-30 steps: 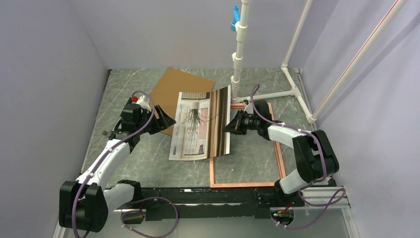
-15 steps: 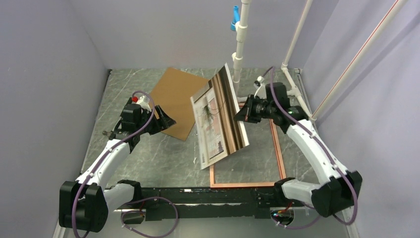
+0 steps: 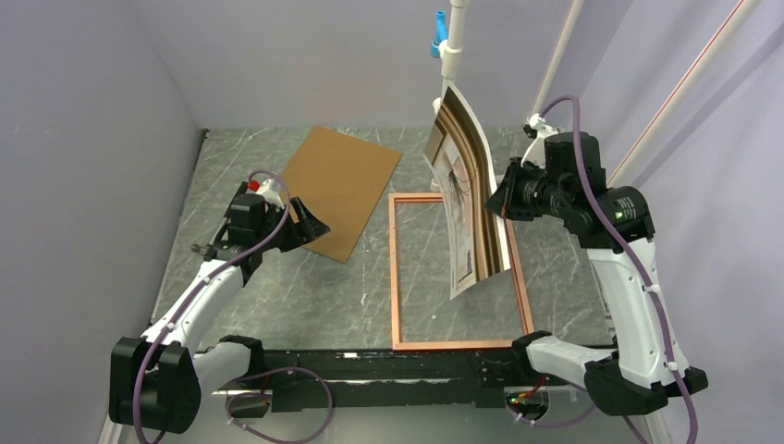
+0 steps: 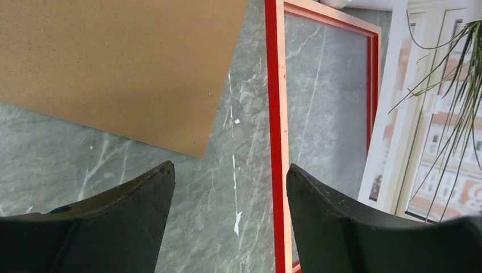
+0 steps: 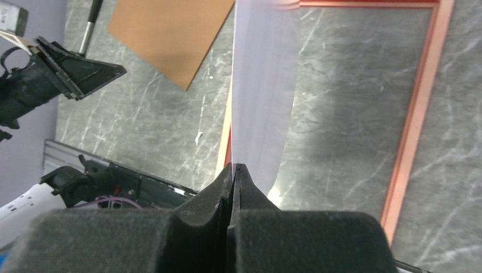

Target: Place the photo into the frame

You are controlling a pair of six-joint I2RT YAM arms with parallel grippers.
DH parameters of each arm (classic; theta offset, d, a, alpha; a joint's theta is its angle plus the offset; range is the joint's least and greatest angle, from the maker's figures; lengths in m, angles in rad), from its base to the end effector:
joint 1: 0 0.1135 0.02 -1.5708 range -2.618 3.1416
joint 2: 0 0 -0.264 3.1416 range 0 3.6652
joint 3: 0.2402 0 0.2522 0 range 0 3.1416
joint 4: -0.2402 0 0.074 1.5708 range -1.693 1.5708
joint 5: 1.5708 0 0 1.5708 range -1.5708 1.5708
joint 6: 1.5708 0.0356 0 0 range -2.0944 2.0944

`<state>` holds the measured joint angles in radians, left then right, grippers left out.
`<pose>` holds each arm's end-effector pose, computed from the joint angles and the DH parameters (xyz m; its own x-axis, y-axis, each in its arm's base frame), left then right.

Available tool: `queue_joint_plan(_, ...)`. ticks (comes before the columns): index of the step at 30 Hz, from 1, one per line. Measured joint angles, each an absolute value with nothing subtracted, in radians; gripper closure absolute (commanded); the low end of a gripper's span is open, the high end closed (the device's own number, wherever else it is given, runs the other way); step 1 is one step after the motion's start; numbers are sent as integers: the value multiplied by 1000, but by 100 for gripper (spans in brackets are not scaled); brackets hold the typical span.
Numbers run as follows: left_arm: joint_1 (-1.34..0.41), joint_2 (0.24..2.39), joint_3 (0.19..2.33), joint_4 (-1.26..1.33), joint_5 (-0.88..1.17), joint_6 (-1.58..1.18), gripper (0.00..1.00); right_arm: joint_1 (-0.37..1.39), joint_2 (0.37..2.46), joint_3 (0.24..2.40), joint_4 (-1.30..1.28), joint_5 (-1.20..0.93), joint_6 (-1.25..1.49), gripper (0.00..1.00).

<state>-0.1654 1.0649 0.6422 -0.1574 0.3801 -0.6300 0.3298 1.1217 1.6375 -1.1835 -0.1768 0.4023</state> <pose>0.2243 -0.0508 0.2400 -0.7072 -0.4366 -0.5560 0.0524 0.7520 -0.6571 0.1631 0.0624 0.4568 -0.7150 0.1626 -0.6799 -0.1842 0.8944 0.4077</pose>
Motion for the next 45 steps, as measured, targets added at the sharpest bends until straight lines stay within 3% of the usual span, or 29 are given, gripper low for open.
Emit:
queue_joint_plan(8, -168, 1076, 646, -162, 380, -630, 25, 343, 1187, 1695, -1291, -137, 355, 100)
queue_joint_plan(20, -176, 1093, 646, -162, 380, -630, 25, 655, 1286, 1596, -1273, -4, 449, 100)
queue_joint_plan(26, -177, 1093, 652, -169, 380, -629, 24, 758, 1336, 1536, -1170, 0, 501, 100)
queue_joint_plan(45, -178, 1066, 663, -167, 446, -672, 18, 848, 1552, 1375, -774, -63, 584, 85)
